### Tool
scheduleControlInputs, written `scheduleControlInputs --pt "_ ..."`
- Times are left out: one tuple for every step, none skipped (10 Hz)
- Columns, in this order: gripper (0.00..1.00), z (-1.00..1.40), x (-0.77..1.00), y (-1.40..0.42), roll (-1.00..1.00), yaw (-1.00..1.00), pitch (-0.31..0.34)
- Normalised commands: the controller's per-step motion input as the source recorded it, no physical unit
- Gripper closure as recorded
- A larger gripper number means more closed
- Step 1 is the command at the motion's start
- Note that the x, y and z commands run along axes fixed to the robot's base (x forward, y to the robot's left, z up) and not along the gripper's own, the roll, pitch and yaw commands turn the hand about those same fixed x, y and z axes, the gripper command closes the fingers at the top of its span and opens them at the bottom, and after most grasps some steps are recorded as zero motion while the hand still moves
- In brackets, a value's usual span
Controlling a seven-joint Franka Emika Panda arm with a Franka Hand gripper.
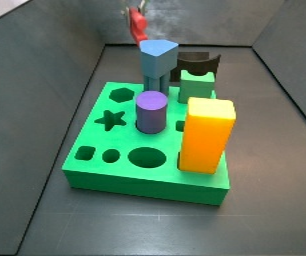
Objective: Pick up the square-circle object. Move up. Rotate the square-circle object. Place the square-circle object on the fixture. Regrasp the square-circle object. Move to above the board. Insert the square-circle object.
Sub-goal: Rotate the square-circle object.
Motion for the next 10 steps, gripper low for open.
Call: scheduleControlInputs --pt "1.0 0.18 -0.03 0.07 0.01 -0.02 0.039" --pt "1.0 0.0 0.0 0.0 0.0 -1.0 0.0" --pt "1.0 -0.02 0.0 -0.01 0.0 -1.0 0.0" --pt "1.0 -0.02 0.0 0.0 0.0 -1.0 0.0" --pt "1.0 -0.02 0.0 0.0 0.0 -1.0 0.0" --pt "1.0 -0.02 0.0 0.0 0.0 -1.0 0.0" --pt "1.0 -0.02 0.0 0.01 0.0 -1.0 0.0" --pt "1.0 -0.02 0.0 0.01 0.0 -1.0 0.0" --pt "1.0 -0.02 0.0 0.01 0.0 -1.0 0.0" --pt "1.0 -0.02 0.0 0.01 0.0 -1.0 0.0"
